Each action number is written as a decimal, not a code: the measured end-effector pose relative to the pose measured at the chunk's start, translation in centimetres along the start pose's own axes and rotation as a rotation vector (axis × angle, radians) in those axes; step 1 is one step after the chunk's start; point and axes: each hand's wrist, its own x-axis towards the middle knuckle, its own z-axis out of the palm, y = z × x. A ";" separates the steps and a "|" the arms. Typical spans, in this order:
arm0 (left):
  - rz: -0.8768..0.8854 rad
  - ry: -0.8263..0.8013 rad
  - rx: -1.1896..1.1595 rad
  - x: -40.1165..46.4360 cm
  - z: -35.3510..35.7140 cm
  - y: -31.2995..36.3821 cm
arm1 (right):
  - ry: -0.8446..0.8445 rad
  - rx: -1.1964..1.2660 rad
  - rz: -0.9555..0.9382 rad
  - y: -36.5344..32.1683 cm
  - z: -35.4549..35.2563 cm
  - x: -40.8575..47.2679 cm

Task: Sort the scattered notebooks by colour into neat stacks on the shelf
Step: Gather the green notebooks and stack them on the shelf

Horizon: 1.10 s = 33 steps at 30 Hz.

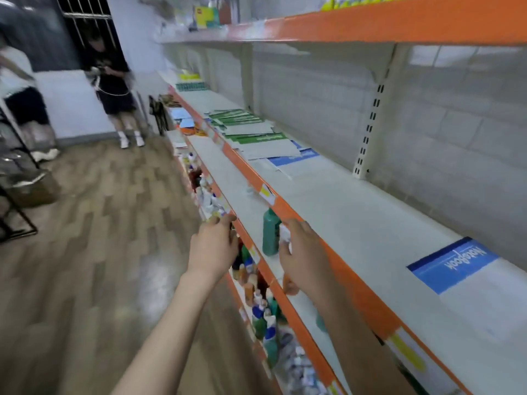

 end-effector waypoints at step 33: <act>-0.144 -0.169 0.156 27.8 -1.8 -28.5 | -0.231 0.076 -0.135 -14.0 24.0 34.6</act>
